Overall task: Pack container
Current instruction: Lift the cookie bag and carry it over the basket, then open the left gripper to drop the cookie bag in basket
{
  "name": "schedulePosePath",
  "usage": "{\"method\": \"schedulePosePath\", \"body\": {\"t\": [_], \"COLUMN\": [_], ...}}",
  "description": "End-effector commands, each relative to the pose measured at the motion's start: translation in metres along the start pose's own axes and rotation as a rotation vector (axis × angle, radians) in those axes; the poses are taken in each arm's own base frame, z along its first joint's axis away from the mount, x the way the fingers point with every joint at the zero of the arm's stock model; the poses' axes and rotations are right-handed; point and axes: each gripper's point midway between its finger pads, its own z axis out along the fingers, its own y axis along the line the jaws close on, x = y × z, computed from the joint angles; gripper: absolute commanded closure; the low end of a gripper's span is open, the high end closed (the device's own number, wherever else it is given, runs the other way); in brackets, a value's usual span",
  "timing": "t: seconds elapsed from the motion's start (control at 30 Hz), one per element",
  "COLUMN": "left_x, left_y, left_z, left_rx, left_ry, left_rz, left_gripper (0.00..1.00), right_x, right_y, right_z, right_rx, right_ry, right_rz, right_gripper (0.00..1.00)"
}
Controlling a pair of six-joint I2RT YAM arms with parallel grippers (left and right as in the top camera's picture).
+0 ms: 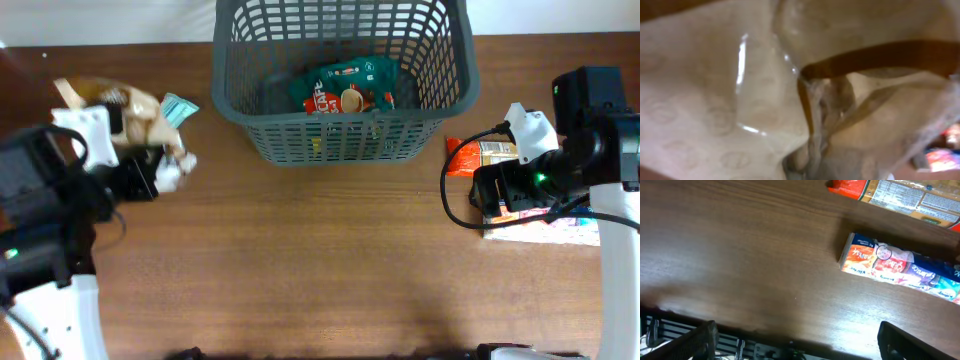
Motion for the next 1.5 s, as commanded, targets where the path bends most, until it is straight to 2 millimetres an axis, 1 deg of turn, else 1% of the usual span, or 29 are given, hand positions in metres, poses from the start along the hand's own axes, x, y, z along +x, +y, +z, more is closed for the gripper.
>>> {"method": "schedulePosePath", "body": {"t": [0.0, 0.1, 0.17, 0.23, 0.33, 0.43, 0.47, 0.5, 0.53, 0.6, 0.7, 0.77, 0.93, 1.0, 1.03, 1.1, 1.13, 1.17, 1.2, 1.23, 1.3, 1.37, 1.47], "left_x": [-0.045, -0.065, -0.075, -0.084, -0.093, -0.095, -0.095, -0.094, -0.093, -0.088, -0.074, -0.062, -0.025, -0.013, -0.007, -0.003, -0.003, -0.004, -0.007, -0.010, -0.019, -0.033, -0.061], "left_y": [-0.060, -0.087, -0.102, -0.117, -0.139, -0.159, -0.168, -0.174, -0.181, -0.186, -0.191, -0.189, -0.179, -0.174, -0.172, -0.170, -0.168, -0.167, -0.169, -0.169, -0.169, -0.166, -0.160], "left_z": [-0.017, -0.009, 0.006, 0.027, 0.066, 0.106, 0.125, 0.138, 0.153, 0.179, 0.215, 0.236, 0.276, 0.285, 0.289, 0.291, 0.291, 0.291, 0.288, 0.287, 0.279, 0.268, 0.240], "left_rx": [0.197, 0.270, 0.320, 0.371, 0.441, 0.495, 0.515, 0.529, 0.540, 0.542, 0.544, 0.519, 0.464, 0.445, 0.439, 0.433, 0.423, 0.416, 0.418, 0.417, 0.412, 0.395, 0.342], "left_ry": [-0.108, -0.138, -0.148, -0.149, -0.132, -0.089, -0.067, -0.053, -0.037, -0.010, 0.041, 0.072, 0.177, 0.215, 0.232, 0.248, 0.249, 0.245, 0.239, 0.237, 0.227, 0.211, 0.167], "left_rz": [0.077, 0.154, 0.196, 0.220, 0.245, 0.262, 0.268, 0.272, 0.275, 0.276, 0.270, 0.264, 0.236, 0.226, 0.220, 0.215, 0.215, 0.216, 0.218, 0.218, 0.216, 0.215, 0.248], "left_gripper": [0.98, 0.98, 0.98, 0.98, 0.99, 0.98, 0.98, 0.98, 0.98, 0.98, 0.98, 0.98, 0.98, 0.98, 0.96, 0.82, 0.71, 0.53, 0.38, 0.33, 0.32, 0.32, 0.32], "right_x": [-0.003, -0.003, -0.003, -0.003, -0.003, -0.003, -0.003, -0.003, -0.002, -0.001, 0.001, 0.002, 0.002, 0.002, 0.002, 0.002, 0.002, 0.002, 0.002, 0.002, 0.002, 0.002, 0.002], "right_y": [0.002, 0.002, 0.002, 0.002, 0.002, 0.002, 0.002, 0.002, 0.002, 0.002, 0.003, 0.003, 0.003, 0.003, 0.003, 0.003, 0.003, 0.003, 0.003, 0.003, 0.003, 0.003, 0.003], "right_z": [-0.004, -0.004, -0.004, -0.004, -0.004, -0.004, -0.004, -0.004, -0.004, -0.004, -0.004, -0.004, -0.004, -0.004, -0.004, -0.004, -0.004, -0.004, -0.004, -0.004, -0.004, -0.004, -0.004], "right_rx": [-0.010, -0.010, -0.010, -0.009, -0.010, -0.010, -0.010, -0.010, -0.011, -0.012, -0.014, -0.015, -0.015, -0.015, -0.015, -0.015, -0.015, -0.015, -0.015, -0.015, -0.017, -0.017, -0.017], "right_ry": [-0.020, -0.020, -0.020, -0.021, -0.020, -0.020, -0.020, -0.018, -0.016, -0.010, -0.002, 0.001, 0.001, 0.001, 0.001, 0.001, 0.001, 0.001, 0.001, 0.001, 0.001, 0.001, 0.001], "right_rz": [0.007, 0.007, 0.007, 0.007, 0.007, 0.007, 0.007, 0.007, 0.007, 0.008, 0.009, 0.010, 0.010, 0.010, 0.010, 0.010, 0.010, 0.010, 0.010, 0.010, 0.010, 0.010, 0.010], "right_gripper": [0.01, 0.01, 0.01, 0.01, 0.01, 0.01, 0.01, 0.01, 0.01, 0.01, 0.01, 0.01, 0.01, 0.01, 0.01, 0.01, 0.01, 0.01, 0.01, 0.01, 0.01, 0.01, 0.01]}}
